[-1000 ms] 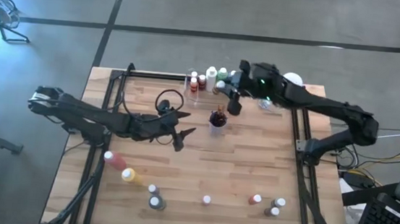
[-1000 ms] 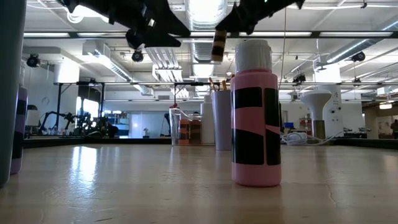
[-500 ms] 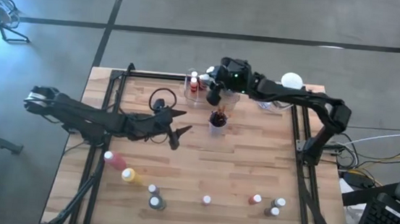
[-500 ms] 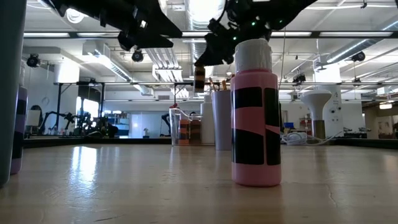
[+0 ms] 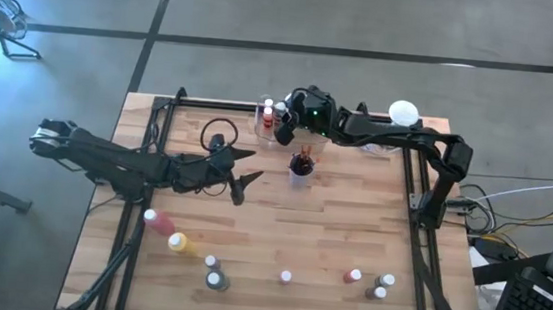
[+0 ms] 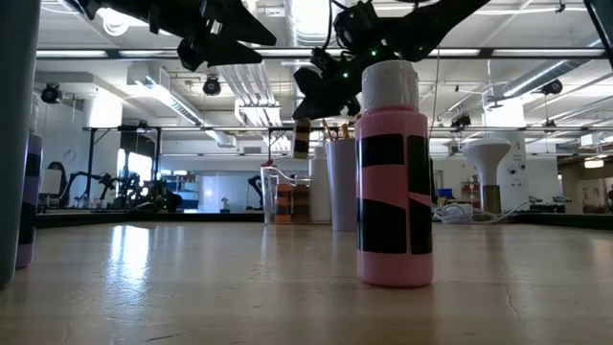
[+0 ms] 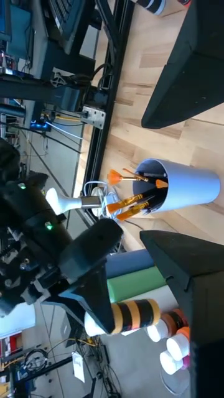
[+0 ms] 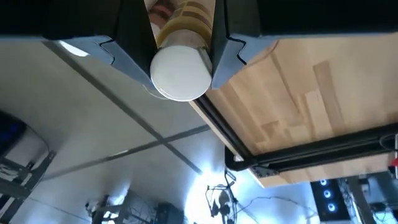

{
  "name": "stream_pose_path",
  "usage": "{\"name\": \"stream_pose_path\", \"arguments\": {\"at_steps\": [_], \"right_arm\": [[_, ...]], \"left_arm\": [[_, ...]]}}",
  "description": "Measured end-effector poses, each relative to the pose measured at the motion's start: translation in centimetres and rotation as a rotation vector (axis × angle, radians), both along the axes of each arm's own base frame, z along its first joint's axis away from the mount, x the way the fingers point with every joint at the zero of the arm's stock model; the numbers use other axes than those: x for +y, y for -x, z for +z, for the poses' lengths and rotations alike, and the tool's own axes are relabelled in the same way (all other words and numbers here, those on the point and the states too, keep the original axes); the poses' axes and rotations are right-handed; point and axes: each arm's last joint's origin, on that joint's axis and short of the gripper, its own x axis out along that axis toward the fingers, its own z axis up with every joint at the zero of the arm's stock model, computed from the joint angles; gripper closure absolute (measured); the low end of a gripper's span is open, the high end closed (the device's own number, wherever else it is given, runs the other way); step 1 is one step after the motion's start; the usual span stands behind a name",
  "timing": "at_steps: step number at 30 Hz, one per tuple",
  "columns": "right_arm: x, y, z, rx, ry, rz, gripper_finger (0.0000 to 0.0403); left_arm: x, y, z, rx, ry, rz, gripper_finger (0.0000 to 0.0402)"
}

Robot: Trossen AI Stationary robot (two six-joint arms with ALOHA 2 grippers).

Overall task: Pick & Place Paint Supplies
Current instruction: Put the yellow black paint bottle into the transparent bin

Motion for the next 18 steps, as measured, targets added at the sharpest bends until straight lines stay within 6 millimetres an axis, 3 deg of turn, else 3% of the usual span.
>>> {"name": "stream_pose_path", "arguments": {"at_steps": [18], "right_arm": [[-0.8, -1.7, -4.4, 0.056, -0.023, -0.059, 0.029]], "left_arm": [[0.0, 0.0, -0.1, 0.004, 0.007, 0.001, 0.0115]]}}
